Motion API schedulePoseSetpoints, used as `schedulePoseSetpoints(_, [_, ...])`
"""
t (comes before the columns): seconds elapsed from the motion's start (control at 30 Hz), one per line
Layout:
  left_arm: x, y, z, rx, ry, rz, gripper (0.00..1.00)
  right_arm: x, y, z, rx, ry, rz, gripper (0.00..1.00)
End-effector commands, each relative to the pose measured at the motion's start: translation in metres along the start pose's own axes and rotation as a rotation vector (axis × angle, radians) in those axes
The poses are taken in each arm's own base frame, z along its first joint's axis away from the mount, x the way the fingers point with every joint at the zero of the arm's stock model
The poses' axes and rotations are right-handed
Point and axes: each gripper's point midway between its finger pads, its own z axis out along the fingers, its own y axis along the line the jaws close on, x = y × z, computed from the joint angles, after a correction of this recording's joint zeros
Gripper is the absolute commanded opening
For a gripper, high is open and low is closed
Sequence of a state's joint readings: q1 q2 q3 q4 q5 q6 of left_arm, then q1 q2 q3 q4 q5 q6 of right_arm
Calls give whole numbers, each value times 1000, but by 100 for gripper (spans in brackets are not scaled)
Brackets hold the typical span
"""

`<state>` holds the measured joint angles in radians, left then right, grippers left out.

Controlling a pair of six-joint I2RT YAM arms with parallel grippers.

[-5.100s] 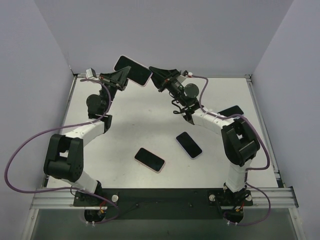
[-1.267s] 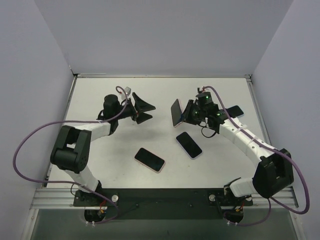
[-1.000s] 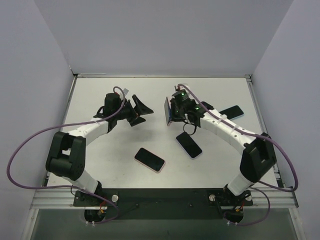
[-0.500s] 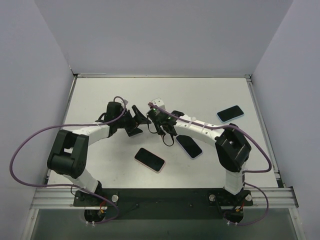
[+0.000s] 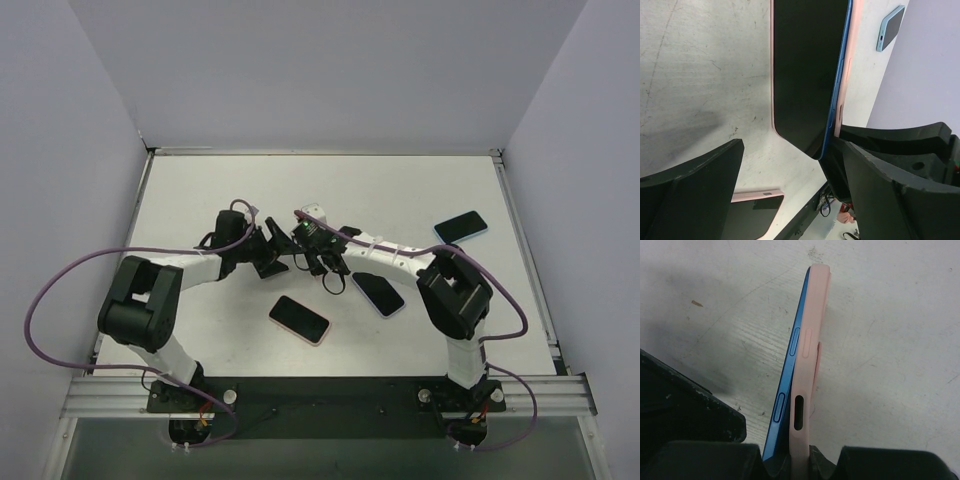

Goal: Take the phone out of the phone case
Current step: Remove the phone case from the phone.

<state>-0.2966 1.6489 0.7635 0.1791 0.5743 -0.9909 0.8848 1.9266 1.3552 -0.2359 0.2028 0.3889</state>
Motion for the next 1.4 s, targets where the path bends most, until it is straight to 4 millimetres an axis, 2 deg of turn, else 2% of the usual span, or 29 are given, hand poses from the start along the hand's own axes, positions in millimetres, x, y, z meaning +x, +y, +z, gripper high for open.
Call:
schedulePoseSetpoints(0.0, [2, -4, 5, 27, 2, 36, 90, 15, 18, 15, -77, 46, 32, 0])
schedulePoseSetpoints(0.23, [5, 7, 12, -15, 14, 40, 85, 18, 26, 18, -132, 53, 56, 0])
schedulePoseSetpoints(0.47, [1, 4, 16, -27, 7, 57, 80, 20, 39, 24, -219, 61, 96, 0])
schedulePoseSetpoints(0.9, [-8, 0, 16, -62, -15, 127, 75, 24, 41, 28, -280, 79, 132, 0])
schedulePoseSetpoints(1.0, [-13, 3, 17, -111, -31, 154, 70, 24, 41, 28, -284, 78, 133, 0])
schedulePoseSetpoints(1.07, [-9, 10, 17, -175, -15, 165, 65, 23, 41, 27, -285, 76, 135, 0])
schedulePoseSetpoints(1.17, [-16, 16, 18, -281, -43, 227, 59, 22, 43, 25, -291, 72, 136, 0])
schedulePoseSetpoints(1.37, [-9, 24, 28, -365, -21, 287, 51, 22, 39, 23, -300, 70, 163, 0])
